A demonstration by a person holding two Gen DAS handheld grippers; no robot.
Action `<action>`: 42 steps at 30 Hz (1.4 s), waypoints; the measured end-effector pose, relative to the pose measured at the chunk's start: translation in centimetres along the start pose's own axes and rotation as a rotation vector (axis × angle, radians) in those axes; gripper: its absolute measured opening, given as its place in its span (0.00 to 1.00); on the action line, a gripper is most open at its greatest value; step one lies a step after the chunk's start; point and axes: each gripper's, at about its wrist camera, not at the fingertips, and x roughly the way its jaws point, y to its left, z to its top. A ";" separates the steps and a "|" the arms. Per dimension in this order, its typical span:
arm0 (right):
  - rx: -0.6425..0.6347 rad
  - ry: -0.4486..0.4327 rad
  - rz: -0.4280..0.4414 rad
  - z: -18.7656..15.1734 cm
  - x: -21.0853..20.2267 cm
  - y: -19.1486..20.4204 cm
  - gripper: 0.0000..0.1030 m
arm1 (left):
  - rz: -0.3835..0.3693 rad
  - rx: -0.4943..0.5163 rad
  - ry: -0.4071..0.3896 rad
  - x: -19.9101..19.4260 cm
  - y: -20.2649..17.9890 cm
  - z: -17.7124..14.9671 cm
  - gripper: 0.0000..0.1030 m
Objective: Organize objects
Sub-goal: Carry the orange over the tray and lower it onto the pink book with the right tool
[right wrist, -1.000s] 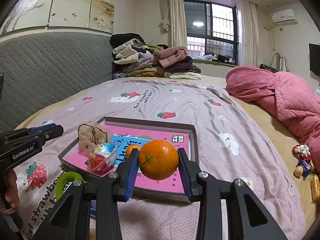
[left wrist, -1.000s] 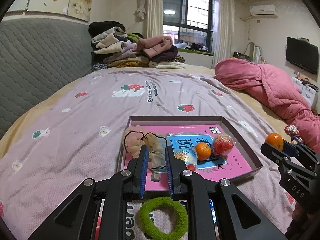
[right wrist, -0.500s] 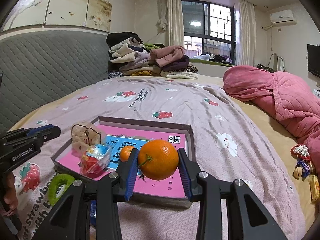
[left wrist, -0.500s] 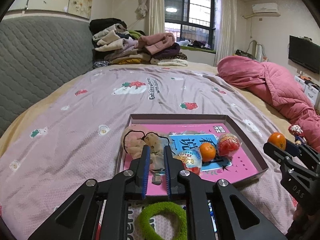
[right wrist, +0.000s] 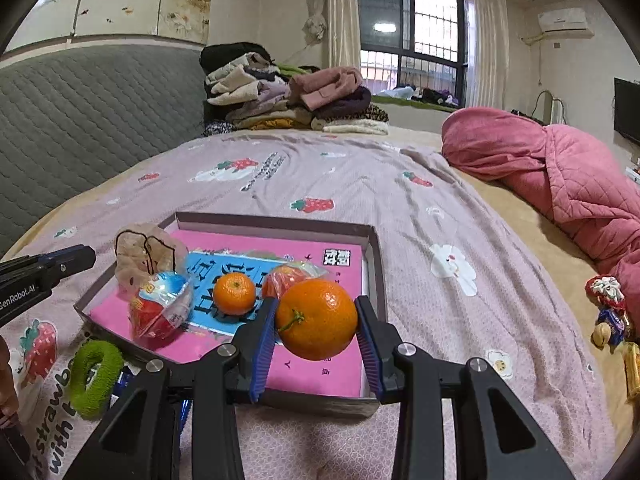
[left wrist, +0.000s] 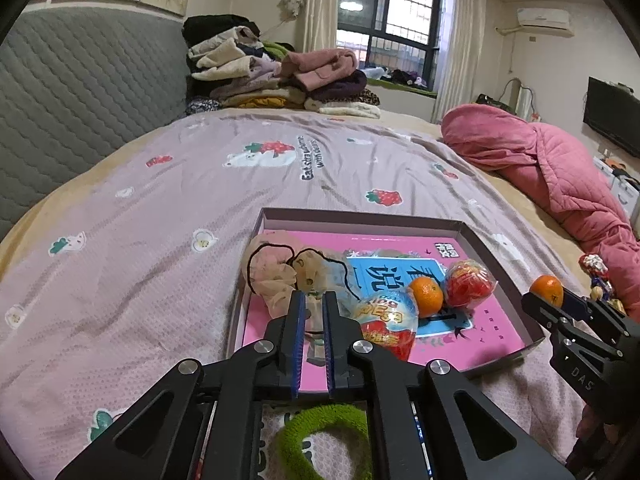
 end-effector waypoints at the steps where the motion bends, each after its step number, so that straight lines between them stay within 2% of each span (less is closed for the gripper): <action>1: -0.003 0.006 0.002 0.0 0.2 0.0 0.38 | 0.001 -0.001 0.005 0.2 0.0 0.0 0.08; 25: -0.033 0.148 -0.018 -1.3 5.4 0.6 0.38 | 0.039 0.019 0.086 3.6 -0.2 -0.6 0.08; 42: 0.016 0.181 -0.007 -1.2 6.0 -0.3 0.38 | 0.029 0.031 0.132 4.5 -0.6 -1.0 0.08</action>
